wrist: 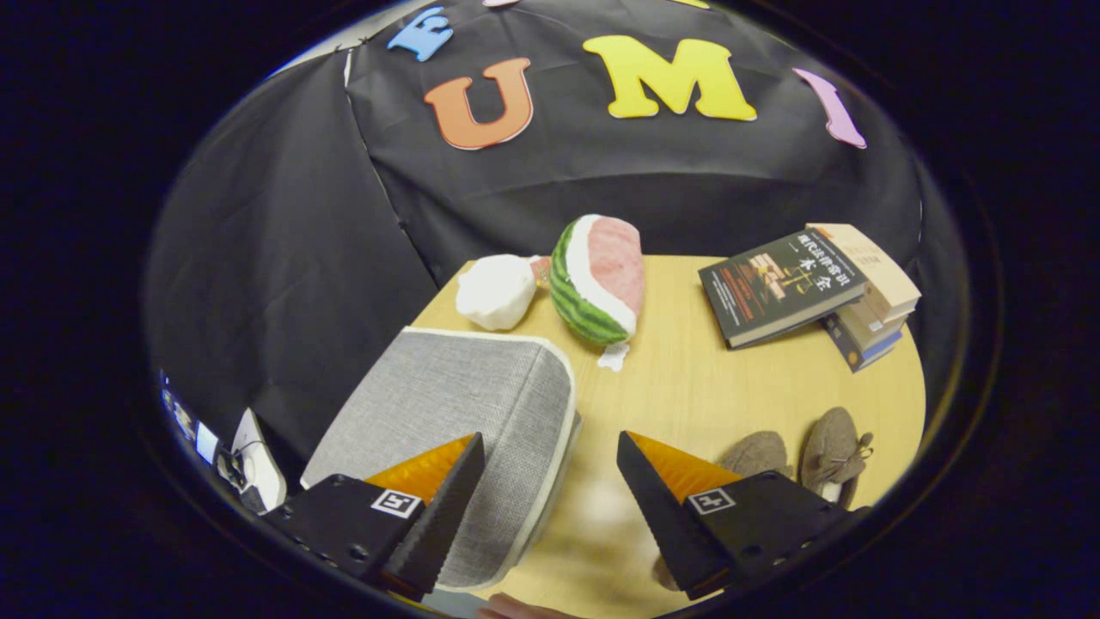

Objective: Open the storage box then place both shoes into the box .Put the left shoe in first, then the right shoe, with the right side of both shoes facing outward in a uniform manner.

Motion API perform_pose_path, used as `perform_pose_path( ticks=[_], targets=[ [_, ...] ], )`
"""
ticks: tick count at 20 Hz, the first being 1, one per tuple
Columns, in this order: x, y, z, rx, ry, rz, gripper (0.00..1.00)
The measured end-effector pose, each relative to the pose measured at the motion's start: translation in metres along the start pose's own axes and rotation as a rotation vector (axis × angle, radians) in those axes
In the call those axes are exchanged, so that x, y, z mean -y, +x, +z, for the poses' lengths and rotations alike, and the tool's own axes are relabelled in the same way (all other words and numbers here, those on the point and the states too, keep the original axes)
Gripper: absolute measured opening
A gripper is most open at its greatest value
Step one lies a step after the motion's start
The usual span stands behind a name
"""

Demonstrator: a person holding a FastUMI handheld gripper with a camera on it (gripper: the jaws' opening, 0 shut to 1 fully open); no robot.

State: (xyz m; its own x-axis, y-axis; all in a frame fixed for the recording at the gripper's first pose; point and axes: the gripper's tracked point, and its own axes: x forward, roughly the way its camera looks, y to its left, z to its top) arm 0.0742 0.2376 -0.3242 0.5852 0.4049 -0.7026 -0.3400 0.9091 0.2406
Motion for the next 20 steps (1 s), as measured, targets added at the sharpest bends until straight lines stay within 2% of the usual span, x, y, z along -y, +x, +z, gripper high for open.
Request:
perform_pose_path(
  ticks=[3,5,8,11,12,15,17,20],
  targets=[
    [0.0,0.009,-0.004,-0.012,0.028,0.028,0.96],
    [-0.003,0.013,-0.008,-0.038,0.062,0.077,0.96],
    [-0.007,0.017,-0.008,-0.089,0.136,0.149,0.87],
    [-0.017,0.019,-0.012,-0.151,0.213,0.249,0.87],
    [-0.02,0.02,-0.012,-0.174,0.246,0.274,0.77],
    [-0.023,0.017,-0.011,-0.223,0.356,0.342,0.65],
    [-0.025,0.015,-0.01,-0.223,0.377,0.372,0.55],
    [-0.029,0.012,-0.004,-0.195,0.34,0.347,0.07]
  ],
)
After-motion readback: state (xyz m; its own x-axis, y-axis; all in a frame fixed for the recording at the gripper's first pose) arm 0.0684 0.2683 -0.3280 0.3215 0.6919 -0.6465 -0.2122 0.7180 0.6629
